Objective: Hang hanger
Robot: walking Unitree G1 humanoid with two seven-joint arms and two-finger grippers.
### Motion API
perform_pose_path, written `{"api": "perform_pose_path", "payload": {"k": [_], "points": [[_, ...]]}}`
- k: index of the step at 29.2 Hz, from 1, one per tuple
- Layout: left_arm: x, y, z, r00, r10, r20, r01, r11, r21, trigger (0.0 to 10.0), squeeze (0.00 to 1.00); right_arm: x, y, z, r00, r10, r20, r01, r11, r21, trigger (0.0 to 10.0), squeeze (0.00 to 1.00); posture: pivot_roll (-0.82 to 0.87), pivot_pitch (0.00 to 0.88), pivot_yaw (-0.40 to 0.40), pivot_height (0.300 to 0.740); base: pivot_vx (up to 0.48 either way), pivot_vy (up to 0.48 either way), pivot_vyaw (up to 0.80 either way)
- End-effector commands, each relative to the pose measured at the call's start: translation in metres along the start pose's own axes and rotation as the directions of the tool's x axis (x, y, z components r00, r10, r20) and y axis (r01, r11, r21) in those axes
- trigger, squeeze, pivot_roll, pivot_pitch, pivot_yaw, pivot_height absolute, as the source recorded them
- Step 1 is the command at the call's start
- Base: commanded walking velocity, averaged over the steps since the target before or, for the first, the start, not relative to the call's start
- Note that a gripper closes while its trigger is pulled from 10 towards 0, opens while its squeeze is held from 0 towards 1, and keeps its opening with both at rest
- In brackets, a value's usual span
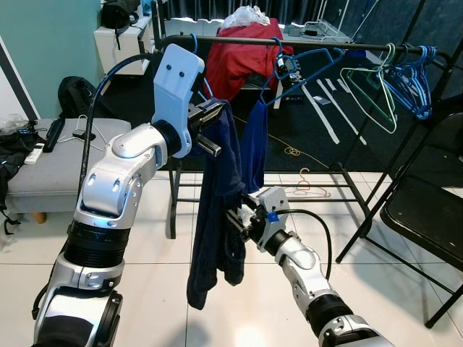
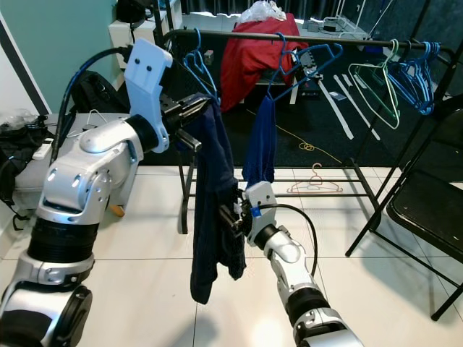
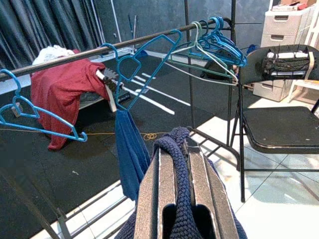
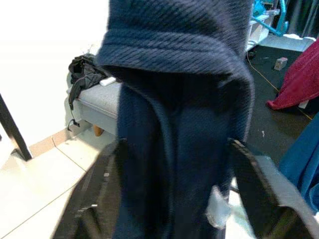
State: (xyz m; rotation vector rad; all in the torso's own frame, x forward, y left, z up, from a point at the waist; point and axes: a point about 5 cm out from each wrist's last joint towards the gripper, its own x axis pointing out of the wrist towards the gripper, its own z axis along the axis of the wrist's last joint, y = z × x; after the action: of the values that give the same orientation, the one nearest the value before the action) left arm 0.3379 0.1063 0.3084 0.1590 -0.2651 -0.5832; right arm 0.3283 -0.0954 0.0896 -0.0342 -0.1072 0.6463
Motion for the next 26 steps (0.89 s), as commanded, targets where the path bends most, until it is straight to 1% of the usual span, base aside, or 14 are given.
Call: {"api": "perform_pose_path", "payload": {"k": [1, 3, 4, 6, 13, 17, 21, 23, 26], "points": [[0.000, -0.002, 0.009, 0.999, -0.015, 0.031, 0.015, 1.000, 0.011, 10.0, 0.00, -0.004, 0.003, -0.006, 1.000, -0.003, -0.018, 0.003, 1.000, 0.009, 10.0, 0.84, -0.01, 0.028, -0.025, 0.740, 0.000, 0.000, 0.00], [0.000, -0.003, 0.009, 0.999, -0.015, 0.031, 0.015, 1.000, 0.012, 10.0, 0.00, -0.004, 0.005, -0.008, 1.000, -0.003, -0.026, 0.003, 1.000, 0.013, 10.0, 0.84, -0.01, 0.028, -0.025, 0.740, 0.000, 0.000, 0.00], [0.000, -0.003, 0.010, 0.999, -0.016, 0.034, 0.016, 1.000, 0.011, 10.0, 0.00, -0.005, 0.008, -0.011, 0.999, 0.005, -0.036, -0.004, 1.000, 0.017, 10.0, 0.00, -0.01, 0.028, -0.025, 0.740, 0.000, 0.000, 0.00], [0.001, -0.004, 0.013, 0.999, -0.022, 0.043, 0.022, 1.000, 0.011, 10.0, 0.00, -0.007, 0.010, -0.013, 0.999, 0.007, -0.040, -0.007, 1.000, 0.015, 10.0, 0.00, 0.00, 0.020, -0.025, 0.740, 0.000, 0.000, 0.00], [0.000, -0.004, 0.013, 0.999, -0.023, 0.044, 0.022, 1.000, 0.014, 10.0, 0.00, -0.009, 0.009, -0.013, 1.000, -0.001, -0.028, 0.001, 1.000, 0.018, 10.0, 0.00, -0.01, 0.008, -0.030, 0.740, 0.000, 0.000, 0.00], [0.000, -0.005, 0.013, 0.999, -0.021, 0.046, 0.021, 1.000, 0.013, 10.0, 0.00, -0.014, 0.011, -0.016, 0.999, -0.035, -0.014, 0.036, 0.999, 0.005, 10.0, 0.00, -0.01, 0.007, -0.029, 0.740, 0.000, 0.000, 0.00], [0.000, -0.005, 0.013, 0.999, -0.022, 0.047, 0.022, 1.000, 0.013, 10.0, 0.00, -0.015, 0.011, -0.016, 0.999, -0.047, -0.008, 0.047, 0.999, -0.003, 10.0, 0.00, -0.01, 0.007, -0.029, 0.740, 0.000, 0.000, 0.00], [0.000, -0.006, 0.013, 0.999, -0.027, 0.047, 0.026, 1.000, 0.014, 10.0, 0.00, -0.013, 0.004, -0.010, 0.997, -0.080, 0.016, 0.080, 0.997, -0.017, 10.0, 0.00, -0.01, 0.007, -0.026, 0.740, 0.000, 0.000, 0.00], [0.000, -0.006, 0.013, 0.998, -0.028, 0.047, 0.027, 1.000, 0.015, 10.0, 0.00, -0.012, 0.002, -0.008, 0.996, -0.087, 0.022, 0.088, 0.996, -0.020, 10.0, 0.00, -0.01, 0.007, -0.026, 0.740, 0.000, 0.000, 0.00]]}}
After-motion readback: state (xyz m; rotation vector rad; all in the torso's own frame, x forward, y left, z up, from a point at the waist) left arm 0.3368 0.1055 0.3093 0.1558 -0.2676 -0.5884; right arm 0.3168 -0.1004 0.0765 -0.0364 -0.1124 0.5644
